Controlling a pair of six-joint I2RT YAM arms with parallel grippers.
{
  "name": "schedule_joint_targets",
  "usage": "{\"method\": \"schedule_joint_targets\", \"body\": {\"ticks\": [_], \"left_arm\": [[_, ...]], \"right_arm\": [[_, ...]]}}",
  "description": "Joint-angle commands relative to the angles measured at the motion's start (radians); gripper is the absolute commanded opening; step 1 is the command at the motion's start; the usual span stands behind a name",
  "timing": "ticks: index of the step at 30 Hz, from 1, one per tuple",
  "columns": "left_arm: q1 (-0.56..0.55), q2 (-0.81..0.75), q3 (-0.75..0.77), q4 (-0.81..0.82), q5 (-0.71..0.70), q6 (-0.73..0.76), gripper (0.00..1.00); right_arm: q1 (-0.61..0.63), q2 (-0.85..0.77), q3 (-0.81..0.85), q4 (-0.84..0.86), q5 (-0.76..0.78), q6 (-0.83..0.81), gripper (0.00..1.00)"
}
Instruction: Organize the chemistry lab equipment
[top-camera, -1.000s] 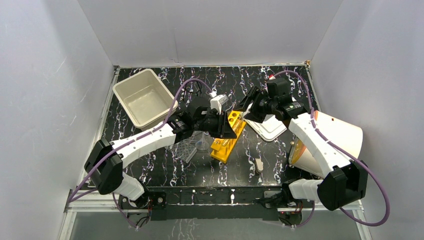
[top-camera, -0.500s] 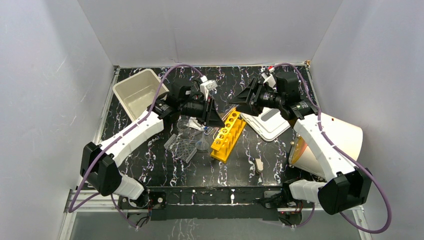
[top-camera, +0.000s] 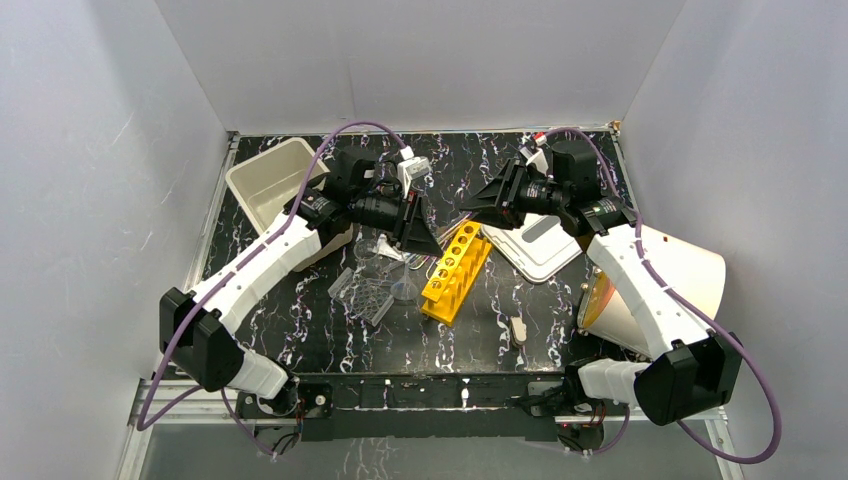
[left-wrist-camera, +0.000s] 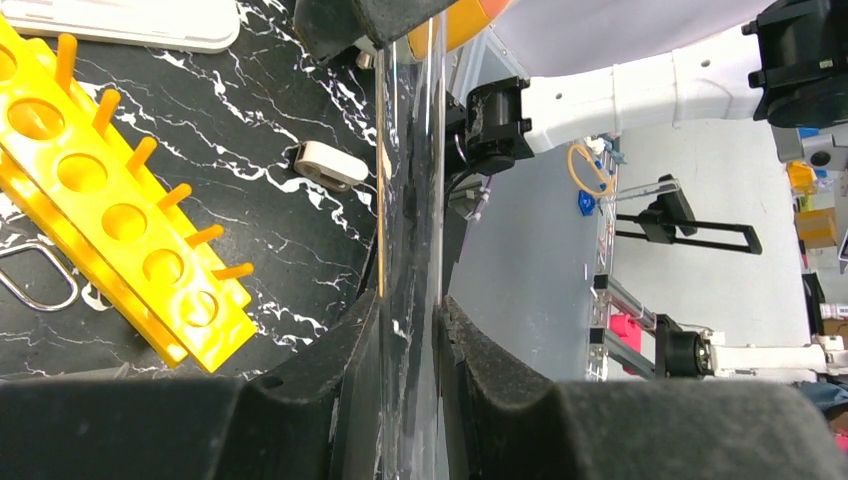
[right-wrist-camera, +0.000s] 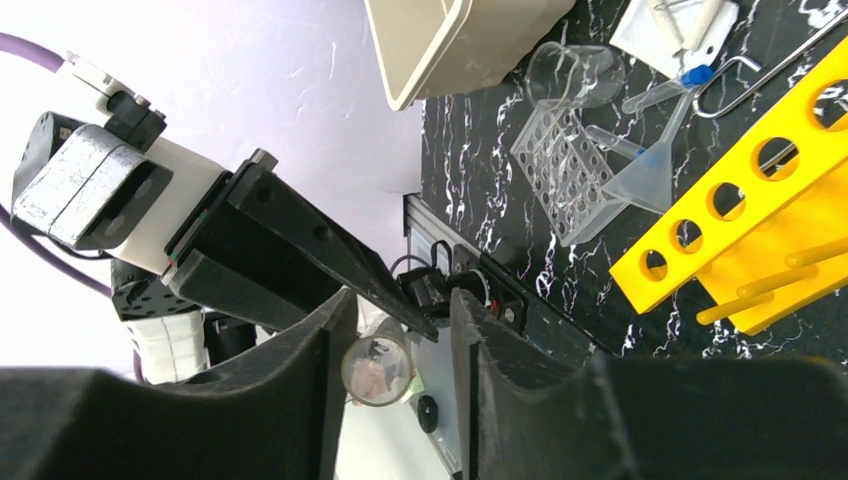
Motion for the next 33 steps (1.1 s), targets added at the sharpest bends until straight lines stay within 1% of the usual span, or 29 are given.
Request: {"method": "schedule_joint_targets", "body": {"ticks": [1, 7, 9, 10, 11, 12, 14, 16, 18, 23, 28, 33], "left_arm": [[0.000, -0.012, 0.048, -0.065, 0.075, 0.042, 0.00], [0.000, -0.003, 0.069, -0.087, 0.095, 0.065, 0.00], [0.000, 0.001, 0.082, -0.111, 0.075, 0.085, 0.00], [0.000, 0.004, 0.089, -0.122, 0.067, 0.093, 0.00], [0.000, 0.007, 0.094, -0.128, 0.063, 0.100, 0.00], [0.000, 0.009, 0.098, -0.131, 0.060, 0.103, 0.00], [0.001, 0.014, 0.103, -0.135, 0.057, 0.109, 0.00], [0.002, 0.021, 0.108, -0.143, 0.057, 0.118, 0.00], [0.003, 0.024, 0.107, -0.152, 0.054, 0.126, 0.00], [0.012, 0.033, 0.125, -0.162, 0.062, 0.142, 0.00], [0.016, 0.061, 0.151, -0.191, 0.080, 0.163, 0.00], [0.020, 0.066, 0.160, -0.198, 0.080, 0.173, 0.00]], "right_arm": [[-0.005, -0.025, 0.044, 0.040, -0.075, 0.045, 0.45], [-0.004, -0.021, 0.025, 0.031, -0.091, 0.077, 0.44], [-0.004, -0.025, 0.011, 0.043, -0.099, 0.098, 0.39], [-0.005, -0.029, 0.009, 0.046, -0.102, 0.102, 0.38], [-0.004, -0.032, 0.008, 0.046, -0.105, 0.104, 0.39], [-0.006, -0.034, 0.007, 0.047, -0.108, 0.104, 0.41], [-0.004, -0.038, 0.006, 0.046, -0.113, 0.105, 0.49], [-0.005, -0.043, 0.000, 0.052, -0.119, 0.107, 0.51], [-0.004, -0.046, -0.005, 0.060, -0.122, 0.114, 0.50], [-0.005, -0.063, -0.011, 0.071, -0.111, 0.150, 0.43], [-0.005, -0.061, -0.008, 0.081, -0.127, 0.157, 0.44], [-0.005, -0.043, -0.002, 0.058, -0.131, 0.127, 0.45]]}}
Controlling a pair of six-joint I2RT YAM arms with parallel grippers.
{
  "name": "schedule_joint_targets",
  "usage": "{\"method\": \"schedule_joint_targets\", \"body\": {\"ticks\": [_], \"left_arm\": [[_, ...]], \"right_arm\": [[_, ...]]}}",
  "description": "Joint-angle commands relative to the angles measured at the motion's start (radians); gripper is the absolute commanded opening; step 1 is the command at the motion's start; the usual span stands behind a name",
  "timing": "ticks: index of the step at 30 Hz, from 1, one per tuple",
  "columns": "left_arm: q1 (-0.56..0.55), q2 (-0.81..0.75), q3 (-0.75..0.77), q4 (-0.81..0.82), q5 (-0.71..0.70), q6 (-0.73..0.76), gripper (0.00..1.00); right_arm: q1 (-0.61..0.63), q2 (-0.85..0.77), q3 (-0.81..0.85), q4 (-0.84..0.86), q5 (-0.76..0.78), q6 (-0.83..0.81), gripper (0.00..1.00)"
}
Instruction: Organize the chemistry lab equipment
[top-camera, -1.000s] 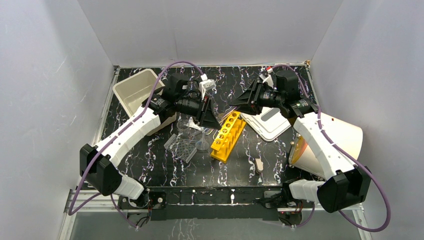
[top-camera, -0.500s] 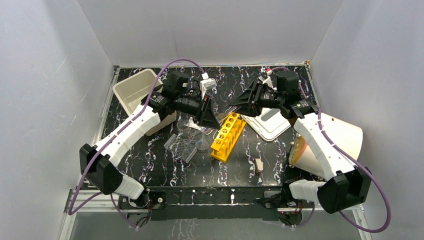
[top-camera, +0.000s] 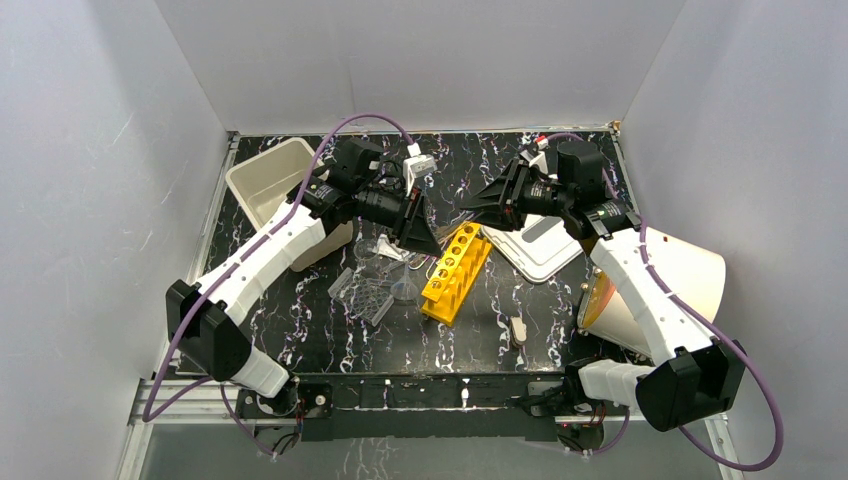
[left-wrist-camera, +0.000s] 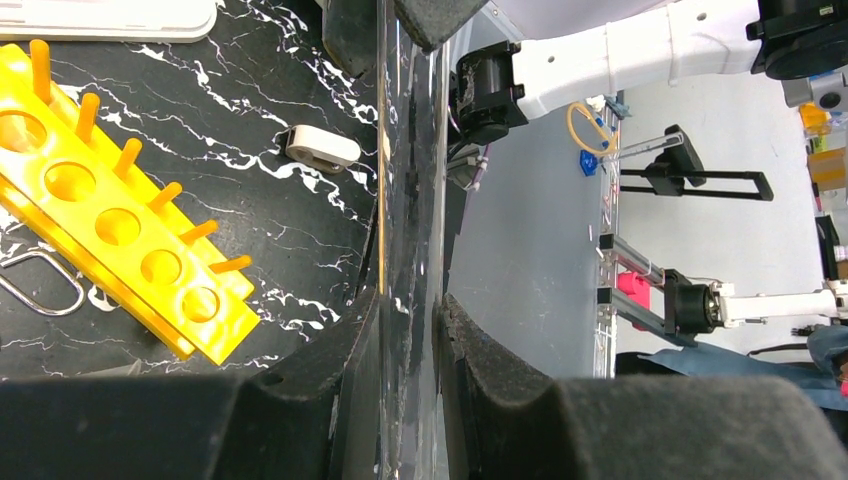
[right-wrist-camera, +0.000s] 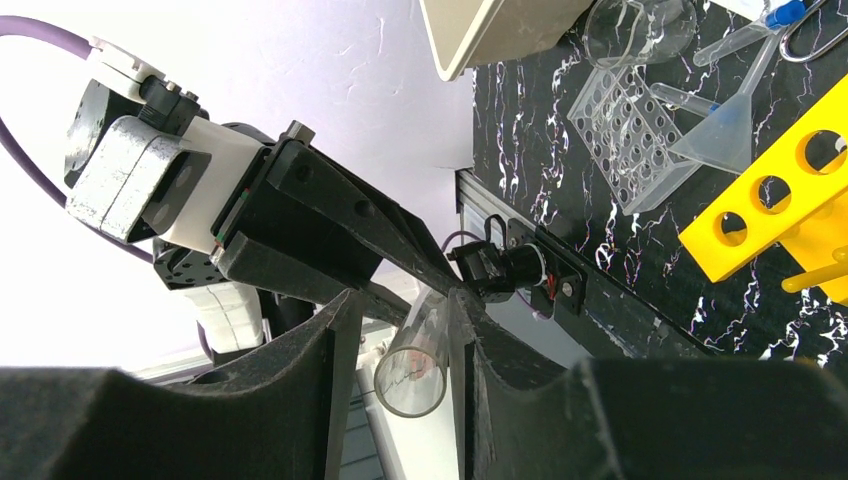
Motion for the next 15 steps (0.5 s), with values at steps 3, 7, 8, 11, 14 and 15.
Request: {"method": "schedule_joint_targets", "body": {"ticks": [3, 7, 8, 11, 14, 15], "left_arm": [[0.016, 0.014, 0.056, -0.044, 0.025, 0.035, 0.00], [0.024, 0.020, 0.067, -0.059, 0.020, 0.043, 0.00], [0.024, 0.020, 0.067, -0.062, 0.022, 0.045, 0.00], [0.027, 0.020, 0.063, -0.063, 0.040, 0.048, 0.00], [0.027, 0.019, 0.063, -0.067, 0.046, 0.053, 0.00], [0.027, 0.019, 0.063, -0.068, 0.052, 0.054, 0.00]], "right_arm": [[0.000, -0.008, 0.010, 0.019, -0.041, -0.036, 0.45], [0.000, 0.015, 0.031, -0.011, -0.065, -0.093, 0.45], [0.000, 0.022, 0.043, -0.027, -0.071, -0.112, 0.45], [-0.002, 0.039, 0.075, -0.052, -0.071, -0.152, 0.42], [-0.002, 0.053, 0.098, -0.060, -0.069, -0.165, 0.38], [-0.001, 0.057, 0.101, -0.057, -0.069, -0.165, 0.38]]}}
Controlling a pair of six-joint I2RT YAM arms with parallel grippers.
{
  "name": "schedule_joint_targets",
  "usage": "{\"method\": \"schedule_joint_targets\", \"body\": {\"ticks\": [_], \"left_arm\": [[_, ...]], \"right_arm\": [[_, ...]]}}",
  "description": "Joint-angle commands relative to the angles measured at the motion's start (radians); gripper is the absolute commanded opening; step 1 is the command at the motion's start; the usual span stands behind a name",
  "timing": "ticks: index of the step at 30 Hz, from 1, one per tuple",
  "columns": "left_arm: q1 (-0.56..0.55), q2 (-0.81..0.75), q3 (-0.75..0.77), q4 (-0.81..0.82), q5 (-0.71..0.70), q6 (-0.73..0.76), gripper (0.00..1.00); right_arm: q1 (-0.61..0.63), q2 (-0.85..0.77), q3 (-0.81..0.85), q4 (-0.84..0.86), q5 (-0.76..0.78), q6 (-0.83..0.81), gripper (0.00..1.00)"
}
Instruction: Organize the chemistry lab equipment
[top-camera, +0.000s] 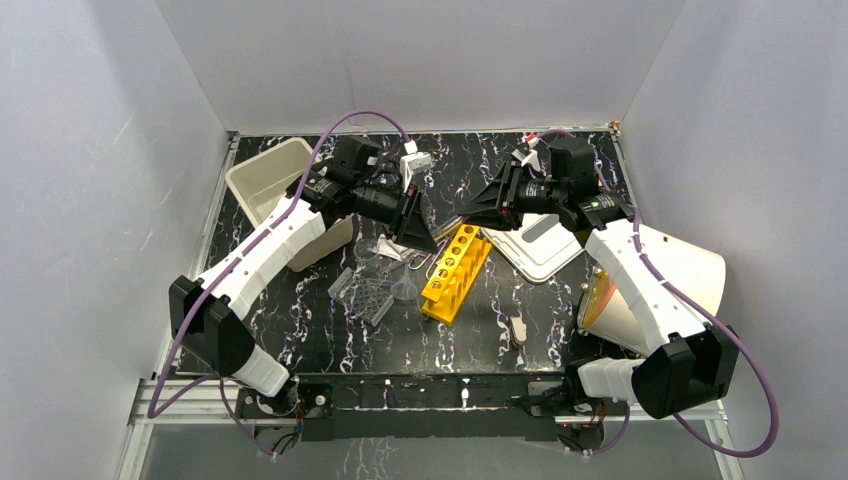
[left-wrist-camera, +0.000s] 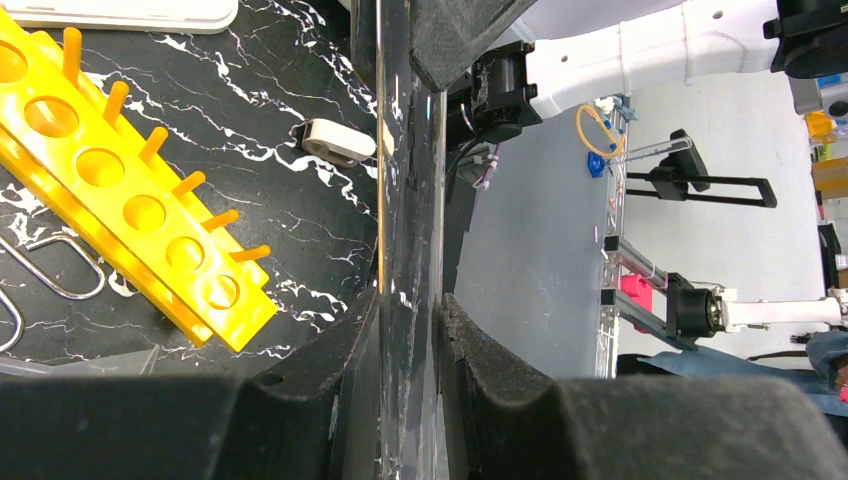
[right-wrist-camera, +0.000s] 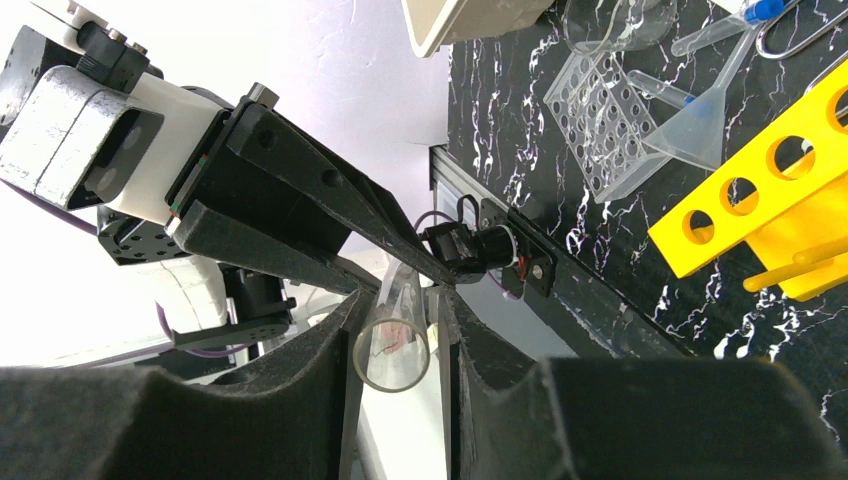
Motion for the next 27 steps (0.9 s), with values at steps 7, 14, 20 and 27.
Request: {"method": "schedule_joint_targets", "body": {"ticks": [7, 14, 20, 27], "left_arm": [[0.003, -0.006, 0.038, -0.020, 0.070, 0.022, 0.00], [0.003, -0.003, 0.049, -0.020, 0.038, 0.022, 0.00], [0.004, -0.010, 0.046, -0.012, -0.006, 0.022, 0.00], [0.004, -0.005, 0.048, -0.003, 0.003, 0.015, 0.00]], "right_arm": [[-0.001, 0.018, 0.078, 0.045, -0.041, -0.031, 0.48], [-0.001, 0.012, 0.070, 0.065, -0.057, -0.020, 0.32], [-0.001, 0.005, 0.071, 0.101, -0.065, -0.021, 0.36], [-0.001, 0.009, 0.064, 0.104, -0.092, -0.025, 0.33]]}}
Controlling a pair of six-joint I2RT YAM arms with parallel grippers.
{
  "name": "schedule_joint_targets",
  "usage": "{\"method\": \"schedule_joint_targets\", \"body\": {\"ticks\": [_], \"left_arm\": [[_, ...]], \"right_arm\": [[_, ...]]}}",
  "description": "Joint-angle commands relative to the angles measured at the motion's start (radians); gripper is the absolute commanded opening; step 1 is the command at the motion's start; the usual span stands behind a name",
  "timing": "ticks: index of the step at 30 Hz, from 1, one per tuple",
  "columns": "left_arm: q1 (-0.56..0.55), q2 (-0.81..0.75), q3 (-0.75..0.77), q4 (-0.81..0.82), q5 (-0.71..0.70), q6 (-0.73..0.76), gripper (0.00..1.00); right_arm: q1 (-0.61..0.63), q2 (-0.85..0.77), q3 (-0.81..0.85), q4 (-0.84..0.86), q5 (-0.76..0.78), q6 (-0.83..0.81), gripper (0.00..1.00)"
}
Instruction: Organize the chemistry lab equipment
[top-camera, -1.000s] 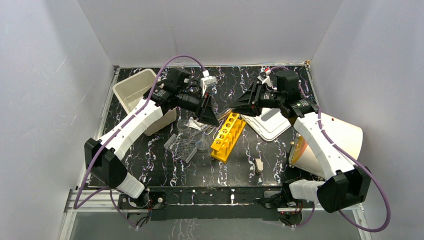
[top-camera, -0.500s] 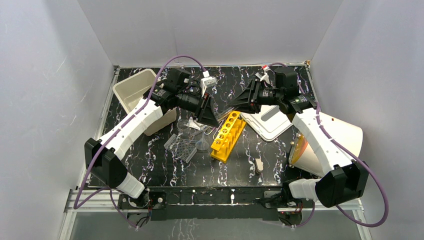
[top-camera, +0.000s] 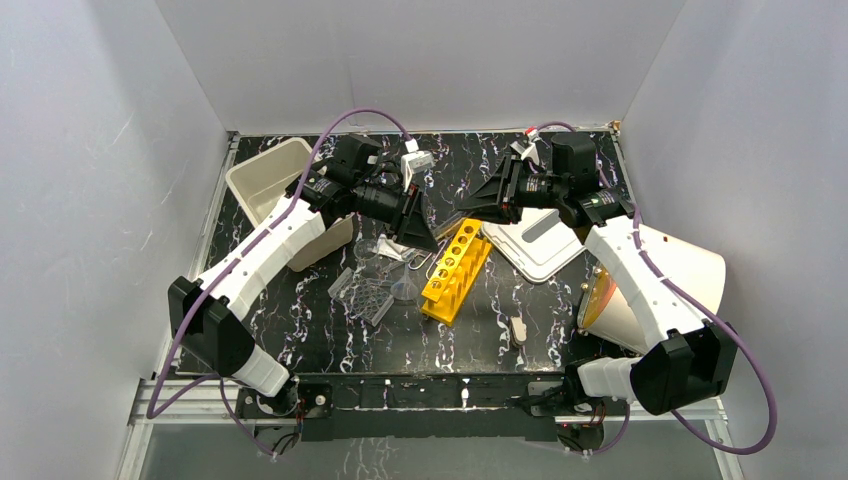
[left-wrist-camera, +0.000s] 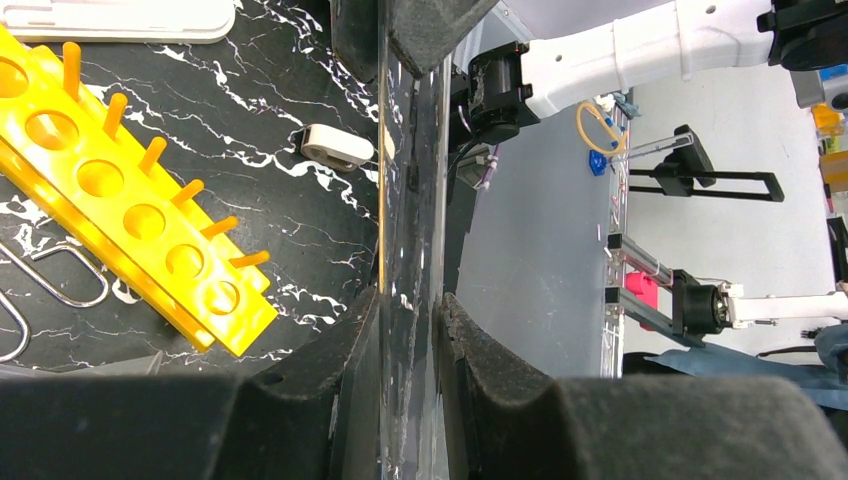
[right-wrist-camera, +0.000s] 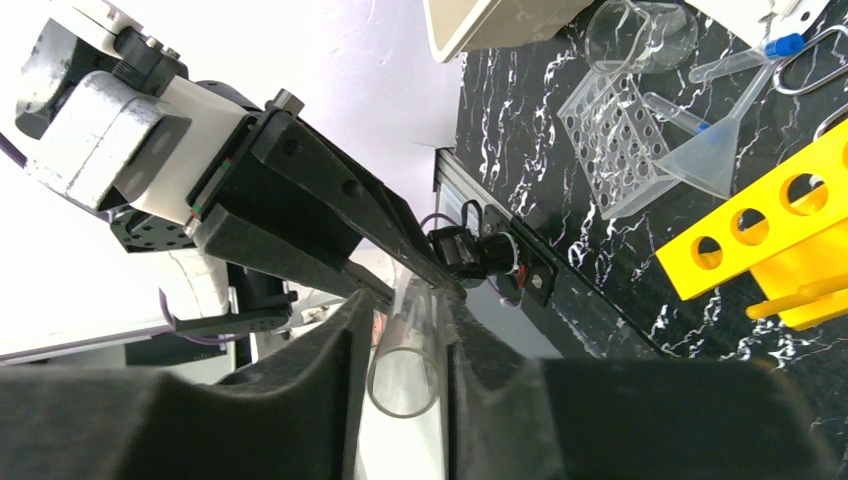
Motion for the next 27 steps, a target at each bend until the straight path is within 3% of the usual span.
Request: {"method": "schedule_joint_targets", "body": {"ticks": [1, 6, 11, 14, 20, 27], "left_arm": [[0.004, -0.006, 0.033, 0.006, -0.001, 0.002, 0.00], [0.004, -0.008, 0.035, 0.010, -0.021, -0.006, 0.00], [0.004, -0.034, 0.014, 0.019, -0.187, -0.056, 0.72], [0.004, -0.078, -0.026, 0.066, -0.333, -0.133, 0.97], [0.007, -0.190, -0.111, 0.146, -0.547, -0.262, 0.98], [0.011, -0.265, -0.226, 0.110, -0.786, -0.419, 0.98]], "right_arm": [[-0.001, -0.011, 0.029, 0.059, -0.060, -0.003, 0.29], [-0.001, -0.014, 0.012, 0.057, -0.047, -0.004, 0.22], [-0.001, 0.009, 0.053, -0.024, 0.026, -0.097, 0.23], [-0.002, 0.047, 0.130, -0.159, 0.136, -0.226, 0.24], [-0.002, 0.138, 0.312, -0.360, 0.426, -0.441, 0.24], [0.032, 0.172, 0.410, -0.354, 0.794, -0.598, 0.23]]}}
